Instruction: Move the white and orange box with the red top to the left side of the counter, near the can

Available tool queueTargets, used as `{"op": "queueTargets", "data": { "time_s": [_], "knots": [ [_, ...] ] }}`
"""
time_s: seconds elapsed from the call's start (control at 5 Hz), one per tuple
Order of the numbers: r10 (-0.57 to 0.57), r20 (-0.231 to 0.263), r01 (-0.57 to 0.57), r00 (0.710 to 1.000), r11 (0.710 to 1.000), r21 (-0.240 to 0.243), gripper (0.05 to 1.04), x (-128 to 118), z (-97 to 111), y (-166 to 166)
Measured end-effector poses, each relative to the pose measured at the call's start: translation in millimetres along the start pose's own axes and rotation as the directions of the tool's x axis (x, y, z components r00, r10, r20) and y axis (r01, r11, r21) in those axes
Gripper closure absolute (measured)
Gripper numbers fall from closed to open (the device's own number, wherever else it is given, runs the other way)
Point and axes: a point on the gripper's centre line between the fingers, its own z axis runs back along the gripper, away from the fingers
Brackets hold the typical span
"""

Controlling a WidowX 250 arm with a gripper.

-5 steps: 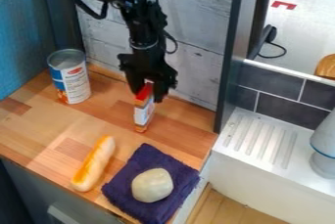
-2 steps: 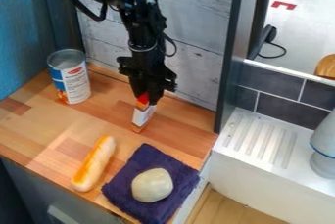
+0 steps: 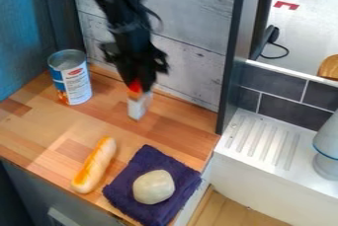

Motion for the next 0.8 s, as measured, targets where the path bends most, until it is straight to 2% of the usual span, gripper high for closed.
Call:
{"op": "queueTargets", "data": {
  "time_s": [0.2,0.4,0.6,0.8],
  "knots": [
    [0.087,0.048,-0.084,0.995,0.995,-0.054,0.711,-22,23,21],
    [0.15,0.054,-0.146,0.987,0.986,-0.076,0.711,-46,27,53],
    [0.186,0.076,-0.182,0.979,0.981,-0.066,0.711,-58,31,89],
    [0.222,0.063,-0.217,0.973,0.974,-0.071,0.711,-69,24,111]
  ]
}}
